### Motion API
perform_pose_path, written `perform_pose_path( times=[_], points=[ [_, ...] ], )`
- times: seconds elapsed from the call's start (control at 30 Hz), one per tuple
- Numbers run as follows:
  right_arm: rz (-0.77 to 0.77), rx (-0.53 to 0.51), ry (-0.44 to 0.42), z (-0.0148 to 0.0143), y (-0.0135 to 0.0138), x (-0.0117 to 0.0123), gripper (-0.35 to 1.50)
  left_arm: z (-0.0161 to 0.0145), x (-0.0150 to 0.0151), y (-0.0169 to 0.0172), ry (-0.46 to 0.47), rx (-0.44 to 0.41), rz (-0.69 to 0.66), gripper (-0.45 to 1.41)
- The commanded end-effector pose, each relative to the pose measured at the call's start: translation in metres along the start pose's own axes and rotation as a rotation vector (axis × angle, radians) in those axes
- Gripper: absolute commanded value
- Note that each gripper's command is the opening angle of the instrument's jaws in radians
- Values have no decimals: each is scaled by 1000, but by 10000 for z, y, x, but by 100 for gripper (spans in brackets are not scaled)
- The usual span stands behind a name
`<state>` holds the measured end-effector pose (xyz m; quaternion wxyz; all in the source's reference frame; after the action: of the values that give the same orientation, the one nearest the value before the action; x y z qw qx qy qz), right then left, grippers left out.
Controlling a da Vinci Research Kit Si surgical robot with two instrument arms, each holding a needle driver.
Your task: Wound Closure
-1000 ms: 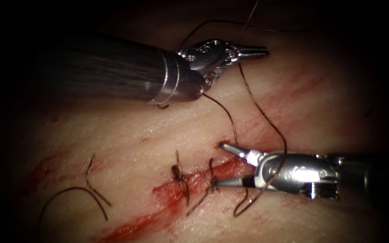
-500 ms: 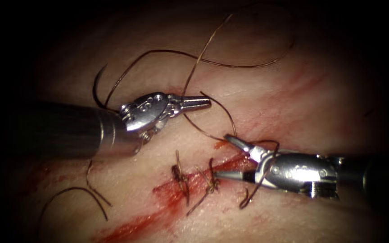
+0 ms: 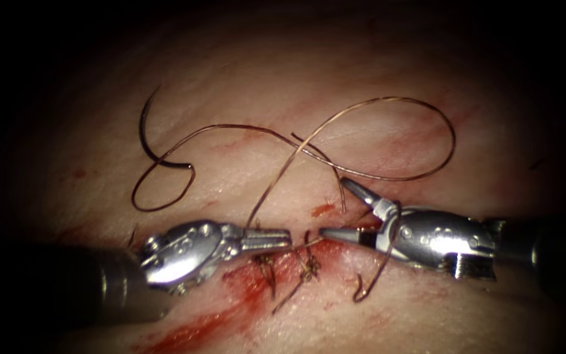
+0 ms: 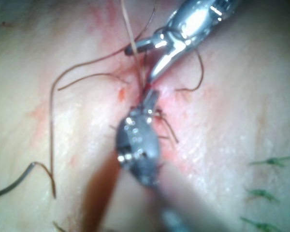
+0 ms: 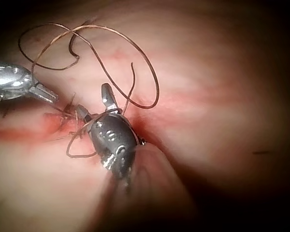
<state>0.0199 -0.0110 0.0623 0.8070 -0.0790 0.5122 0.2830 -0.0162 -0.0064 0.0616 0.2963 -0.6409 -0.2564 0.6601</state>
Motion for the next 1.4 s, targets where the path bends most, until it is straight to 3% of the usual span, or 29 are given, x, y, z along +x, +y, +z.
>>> perform_pose_path(
  times=[0.03, 0.2, 0.4, 0.5, 0.63, 0.87, 1.0, 1.17, 1.23, 1.4],
  points=[
    [2, -3, -8, 7, -9, -4, 130, 5, -4, 6, 0, -9, -22, -45],
    [-1, 5, -48, 15, -11, -3, 130, 3, 29, 42, 3, -48, -65, -45],
    [-9, 31, -71, 24, -21, -6, 131, 7, 61, 57, 22, -65, -95, -45],
    [0, 47, -80, 28, -28, -7, 131, 23, 79, 65, 51, -99, -124, -45],
    [7, 52, -82, 27, -27, -6, 131, 37, 74, 65, 52, -108, -123, -45],
    [4, 54, -83, 28, -29, -9, 131, 55, 37, 63, 37, -127, -170, -45],
    [-3, 91, -100, 30, -35, -14, 133, 52, 59, 61, 42, -138, -188, -45],
    [-1, 133, -120, 33, -45, -20, 131, 56, 110, 52, 61, -142, -208, -45],
    [-4, 155, -122, 37, -51, -23, 131, 69, 137, 51, 74, -147, -216, -45],
    [-6, 196, -113, 42, -62, -22, 131, 98, 163, 37, 74, -168, -208, -45]
  ],
)
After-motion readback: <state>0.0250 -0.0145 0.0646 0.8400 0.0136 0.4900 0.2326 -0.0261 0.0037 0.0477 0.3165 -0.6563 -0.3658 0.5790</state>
